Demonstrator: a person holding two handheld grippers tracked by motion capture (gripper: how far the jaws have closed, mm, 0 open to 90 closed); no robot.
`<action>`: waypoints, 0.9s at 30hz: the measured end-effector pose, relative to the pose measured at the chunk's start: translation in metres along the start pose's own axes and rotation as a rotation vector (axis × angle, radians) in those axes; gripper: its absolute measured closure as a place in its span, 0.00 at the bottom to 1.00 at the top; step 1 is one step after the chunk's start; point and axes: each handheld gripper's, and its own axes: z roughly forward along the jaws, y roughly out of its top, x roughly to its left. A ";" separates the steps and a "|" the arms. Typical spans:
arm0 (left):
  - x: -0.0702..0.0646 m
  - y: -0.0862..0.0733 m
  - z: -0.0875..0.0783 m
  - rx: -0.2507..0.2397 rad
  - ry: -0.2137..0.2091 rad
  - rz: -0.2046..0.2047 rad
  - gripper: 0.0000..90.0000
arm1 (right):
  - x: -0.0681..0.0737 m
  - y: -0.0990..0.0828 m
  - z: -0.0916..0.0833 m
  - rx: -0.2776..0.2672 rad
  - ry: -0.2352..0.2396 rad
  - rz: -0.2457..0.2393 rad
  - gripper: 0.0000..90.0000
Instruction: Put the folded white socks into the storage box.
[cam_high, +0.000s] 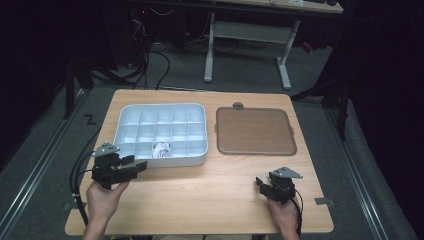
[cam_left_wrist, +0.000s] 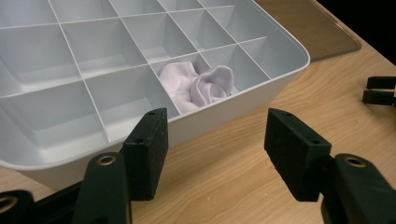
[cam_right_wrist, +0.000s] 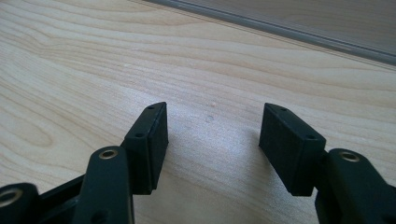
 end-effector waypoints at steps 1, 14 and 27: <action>0.000 -0.001 0.000 0.000 0.000 0.000 0.44 | 0.000 0.000 0.000 0.000 0.000 0.000 0.47; 0.001 -0.013 0.001 0.016 -0.012 -0.012 0.44 | 0.000 0.000 0.000 0.000 0.000 -0.001 0.47; 0.004 -0.027 0.006 0.041 -0.016 -0.031 0.43 | 0.000 0.000 0.000 0.000 -0.001 -0.002 0.47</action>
